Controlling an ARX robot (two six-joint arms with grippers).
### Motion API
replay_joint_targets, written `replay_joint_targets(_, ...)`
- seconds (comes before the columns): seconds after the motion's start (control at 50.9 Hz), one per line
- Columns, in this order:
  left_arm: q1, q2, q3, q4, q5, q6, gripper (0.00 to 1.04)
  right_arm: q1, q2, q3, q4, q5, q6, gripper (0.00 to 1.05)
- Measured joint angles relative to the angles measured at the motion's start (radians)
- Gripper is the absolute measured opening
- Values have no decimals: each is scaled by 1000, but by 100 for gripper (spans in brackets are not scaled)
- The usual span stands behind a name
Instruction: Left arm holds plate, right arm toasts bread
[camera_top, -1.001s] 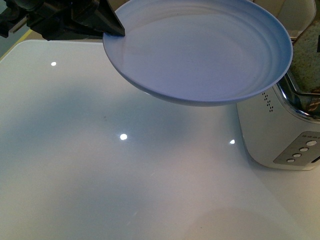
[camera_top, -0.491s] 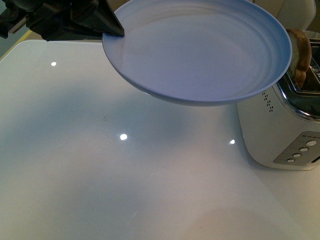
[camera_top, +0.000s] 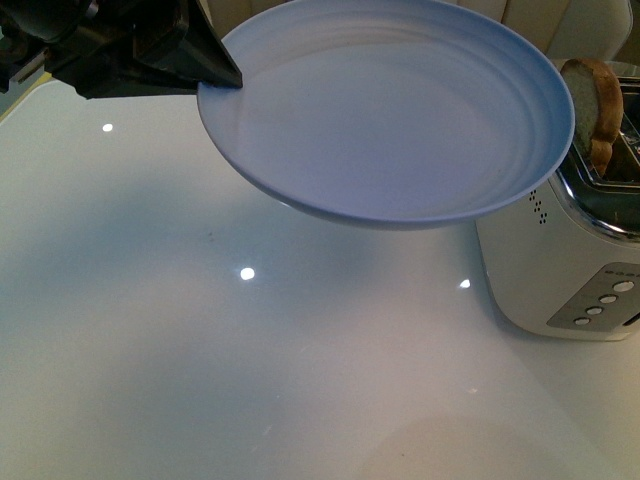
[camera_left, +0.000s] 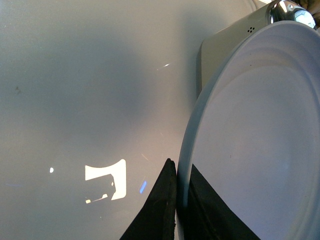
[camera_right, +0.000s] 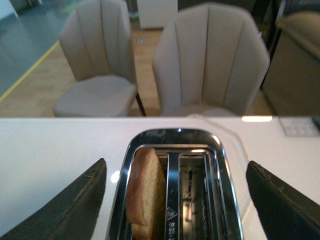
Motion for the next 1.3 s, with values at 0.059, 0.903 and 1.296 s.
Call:
replay_joint_targets(0.059,1,0,-3,0,-2,2,3,-7,-30,-98,178,-2,-28,67)
replay_joint_targets(0.903,5,-1,-13,-6,-21,25,3,-9,-477,-428,89,-3,-56,2)
replay_joint_targets(1.296,9,-1,-15,-6,-20,27,3,-9,-665,-486,-23,-5,-57,2)
